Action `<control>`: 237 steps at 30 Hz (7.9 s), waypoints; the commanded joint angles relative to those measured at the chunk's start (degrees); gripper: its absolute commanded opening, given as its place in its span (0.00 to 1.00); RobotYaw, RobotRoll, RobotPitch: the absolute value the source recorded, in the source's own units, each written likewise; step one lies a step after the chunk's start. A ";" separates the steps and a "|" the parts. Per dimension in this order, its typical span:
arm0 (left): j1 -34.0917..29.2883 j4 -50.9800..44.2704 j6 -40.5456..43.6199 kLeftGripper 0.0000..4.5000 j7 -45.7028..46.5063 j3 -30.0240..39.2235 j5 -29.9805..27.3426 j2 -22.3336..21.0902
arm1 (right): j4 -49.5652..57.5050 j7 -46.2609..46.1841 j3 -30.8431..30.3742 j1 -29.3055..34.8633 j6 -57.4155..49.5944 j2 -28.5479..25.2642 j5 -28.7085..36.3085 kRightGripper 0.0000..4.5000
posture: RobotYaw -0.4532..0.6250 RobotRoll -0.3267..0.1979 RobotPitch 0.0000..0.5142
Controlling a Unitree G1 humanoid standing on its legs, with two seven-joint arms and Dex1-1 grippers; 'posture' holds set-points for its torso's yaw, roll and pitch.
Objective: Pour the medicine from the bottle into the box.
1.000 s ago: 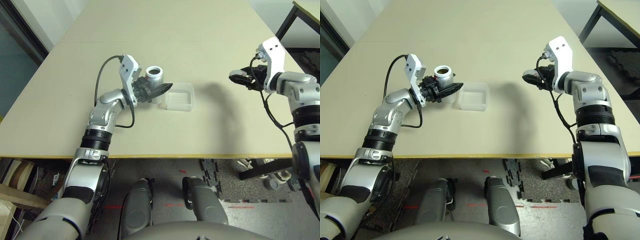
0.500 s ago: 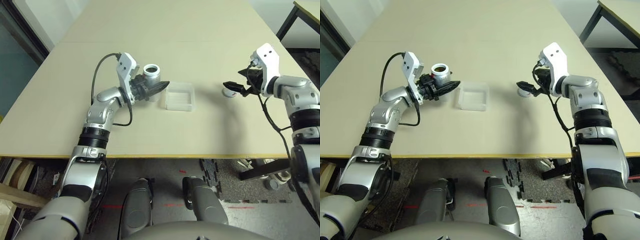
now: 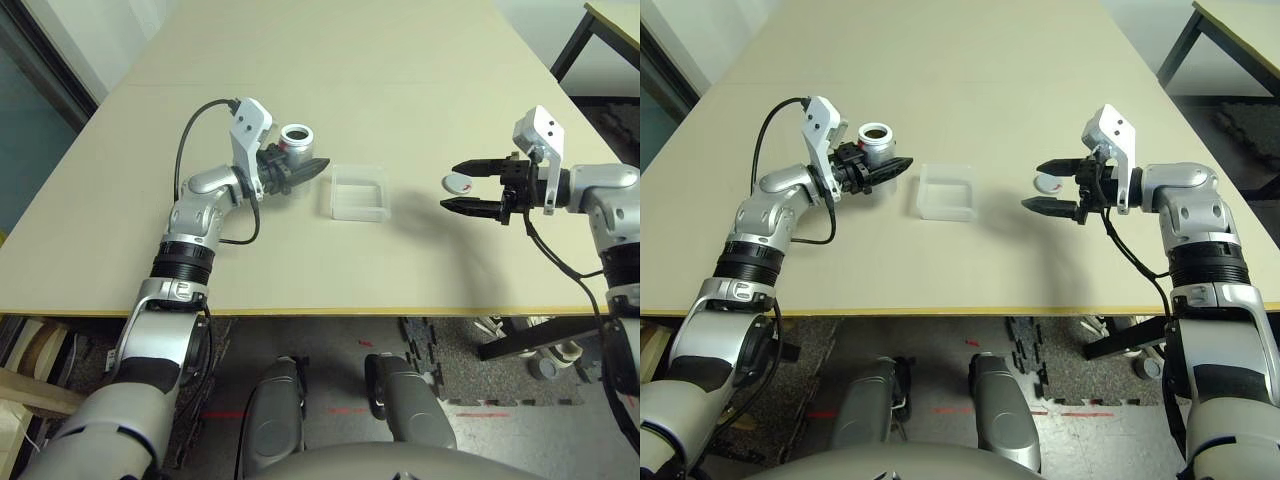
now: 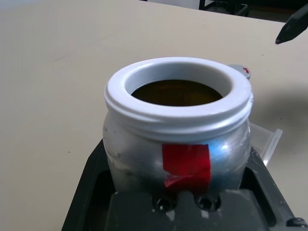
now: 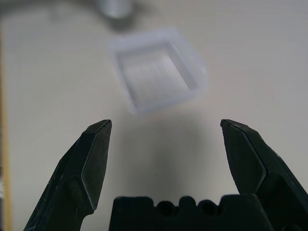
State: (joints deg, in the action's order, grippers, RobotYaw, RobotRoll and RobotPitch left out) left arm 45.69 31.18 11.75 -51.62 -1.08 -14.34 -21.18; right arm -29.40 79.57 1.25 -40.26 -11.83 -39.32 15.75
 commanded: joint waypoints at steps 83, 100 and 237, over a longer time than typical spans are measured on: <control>33.89 43.32 -43.57 0.59 67.03 -50.11 76.76 2.39 | -4.89 -6.97 1.86 1.68 8.35 6.88 2.87 1.00 | 0.35 0.62 0.26; 20.13 37.05 -18.09 0.59 24.47 2.85 19.08 4.32 | -5.30 -5.23 0.41 2.28 10.21 6.22 -0.14 1.00 | 0.36 0.62 0.28; 1.54 28.51 -14.18 0.99 30.11 20.70 3.82 -20.38 | -15.55 -53.30 16.69 4.56 14.53 1.77 -4.41 1.00 | 0.31 0.62 0.39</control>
State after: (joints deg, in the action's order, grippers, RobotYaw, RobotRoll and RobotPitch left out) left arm 46.86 58.91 -1.84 -21.23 20.02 -11.17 -40.91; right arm -44.23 26.30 16.90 -36.45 2.10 -37.27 10.70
